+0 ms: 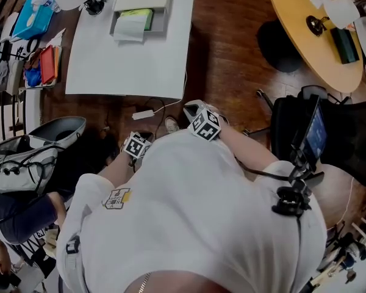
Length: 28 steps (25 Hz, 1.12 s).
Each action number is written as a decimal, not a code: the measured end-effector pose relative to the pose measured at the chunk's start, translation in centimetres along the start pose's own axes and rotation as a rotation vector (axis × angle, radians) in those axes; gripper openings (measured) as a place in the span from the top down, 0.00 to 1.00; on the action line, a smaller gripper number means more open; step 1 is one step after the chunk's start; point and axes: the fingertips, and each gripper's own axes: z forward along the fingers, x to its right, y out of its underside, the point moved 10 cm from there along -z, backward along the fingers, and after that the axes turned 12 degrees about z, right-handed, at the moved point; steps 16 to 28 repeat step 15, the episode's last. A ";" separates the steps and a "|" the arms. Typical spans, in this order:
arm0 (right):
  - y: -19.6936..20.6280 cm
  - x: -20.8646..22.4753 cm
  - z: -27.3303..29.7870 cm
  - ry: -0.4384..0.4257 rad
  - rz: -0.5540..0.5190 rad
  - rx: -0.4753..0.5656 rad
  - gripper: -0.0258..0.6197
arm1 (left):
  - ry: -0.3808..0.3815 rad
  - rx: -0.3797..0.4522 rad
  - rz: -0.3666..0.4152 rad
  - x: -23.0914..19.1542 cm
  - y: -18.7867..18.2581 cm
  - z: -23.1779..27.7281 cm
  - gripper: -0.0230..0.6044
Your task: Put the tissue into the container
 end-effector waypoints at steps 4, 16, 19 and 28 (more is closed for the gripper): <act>0.0 -0.1 0.0 0.007 0.005 0.002 0.96 | 0.009 -0.004 0.008 -0.1 0.2 0.0 0.96; -0.3 0.0 -0.3 0.009 0.004 0.013 0.96 | 0.019 -0.023 0.023 -0.8 1.5 0.2 0.96; -0.3 0.0 -0.3 0.009 0.004 0.013 0.96 | 0.019 -0.023 0.023 -0.8 1.5 0.2 0.96; -0.3 0.0 -0.3 0.009 0.004 0.013 0.96 | 0.019 -0.023 0.023 -0.8 1.5 0.2 0.96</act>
